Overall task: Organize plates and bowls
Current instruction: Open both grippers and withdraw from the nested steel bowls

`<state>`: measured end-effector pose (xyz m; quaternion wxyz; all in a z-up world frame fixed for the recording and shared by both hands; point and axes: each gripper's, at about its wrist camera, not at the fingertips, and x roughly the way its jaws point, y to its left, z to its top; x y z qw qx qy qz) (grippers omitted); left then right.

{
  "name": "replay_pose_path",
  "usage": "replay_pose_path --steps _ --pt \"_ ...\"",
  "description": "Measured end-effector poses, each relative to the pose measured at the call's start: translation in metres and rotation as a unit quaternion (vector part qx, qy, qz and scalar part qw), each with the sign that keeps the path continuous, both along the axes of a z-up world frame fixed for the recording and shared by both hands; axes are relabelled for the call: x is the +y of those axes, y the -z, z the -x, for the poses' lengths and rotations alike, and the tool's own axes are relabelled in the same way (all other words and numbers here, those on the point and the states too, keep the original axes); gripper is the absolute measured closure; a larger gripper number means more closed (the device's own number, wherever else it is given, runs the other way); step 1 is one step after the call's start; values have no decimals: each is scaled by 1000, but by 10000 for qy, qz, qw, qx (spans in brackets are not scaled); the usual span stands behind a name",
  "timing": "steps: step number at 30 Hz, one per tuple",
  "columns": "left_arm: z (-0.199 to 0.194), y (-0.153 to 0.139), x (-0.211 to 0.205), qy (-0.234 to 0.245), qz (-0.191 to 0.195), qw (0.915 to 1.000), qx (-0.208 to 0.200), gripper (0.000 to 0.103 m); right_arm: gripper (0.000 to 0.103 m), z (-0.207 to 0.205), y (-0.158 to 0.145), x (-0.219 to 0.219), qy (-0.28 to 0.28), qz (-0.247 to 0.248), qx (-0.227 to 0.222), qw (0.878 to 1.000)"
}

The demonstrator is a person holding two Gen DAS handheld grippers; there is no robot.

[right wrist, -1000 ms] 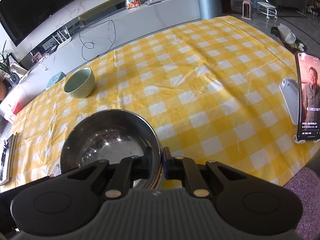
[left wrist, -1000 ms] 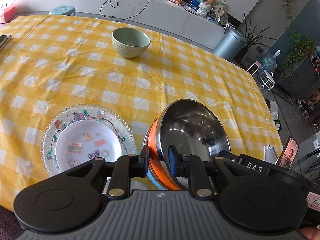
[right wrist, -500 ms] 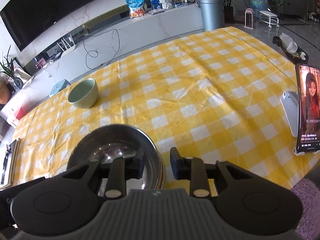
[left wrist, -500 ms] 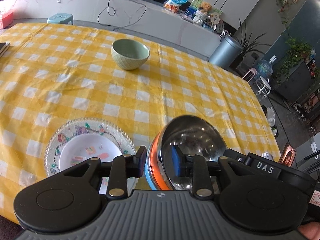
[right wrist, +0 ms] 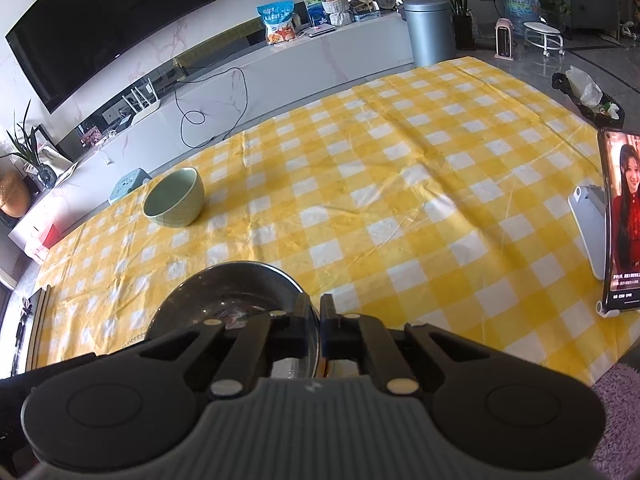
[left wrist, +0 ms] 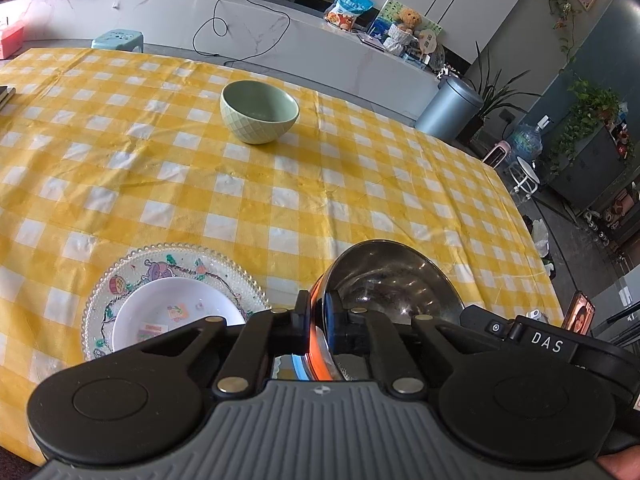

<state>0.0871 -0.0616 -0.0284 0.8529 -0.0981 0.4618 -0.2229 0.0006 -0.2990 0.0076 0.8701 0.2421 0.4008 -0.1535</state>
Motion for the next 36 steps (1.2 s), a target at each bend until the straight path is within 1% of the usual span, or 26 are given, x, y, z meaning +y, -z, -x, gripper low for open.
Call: replay_pose_path --steps 9,12,13,15,17,18,19,21,23,27,28,31,36 --pt "-1 2 1 49 8 10000 50 95 101 -1 -1 2 -7 59 29 10000" --pt "0 0 2 9 -17 10000 27 91 99 0 -2 3 -16 91 24 10000" --pt "0 -1 2 3 -15 10000 11 88 97 0 -3 3 -23 144 2 9999" --pt "1 -5 4 -5 -9 10000 -65 82 96 2 -7 5 -29 266 -58 9996" --pt "2 -10 4 22 -55 9998 -187 79 95 3 -11 7 -47 356 -154 9992" --pt "3 -13 4 55 -117 9996 -251 78 90 3 -12 7 -51 383 -184 9991" --pt "3 -16 4 84 -179 9993 -303 77 84 3 -15 8 -64 408 -231 9989" --pt "4 -20 3 148 -322 9986 -399 74 77 3 -18 11 -136 459 -316 9984" --pt "4 -23 2 215 -435 9979 -439 74 77 2 -21 14 -254 514 -338 9978" --pt "-1 -27 3 316 -601 9970 -377 74 67 -3 -25 22 -504 451 -355 9971" --pt "-3 -27 4 354 -636 9966 -377 72 64 -5 -25 24 -547 441 -345 9969" --pt "-10 -30 6 466 -746 9954 -370 70 60 -14 -25 28 -707 334 -289 9965" --pt "-29 -34 12 628 -812 9946 -169 69 58 -35 -25 30 -962 105 -166 9952"
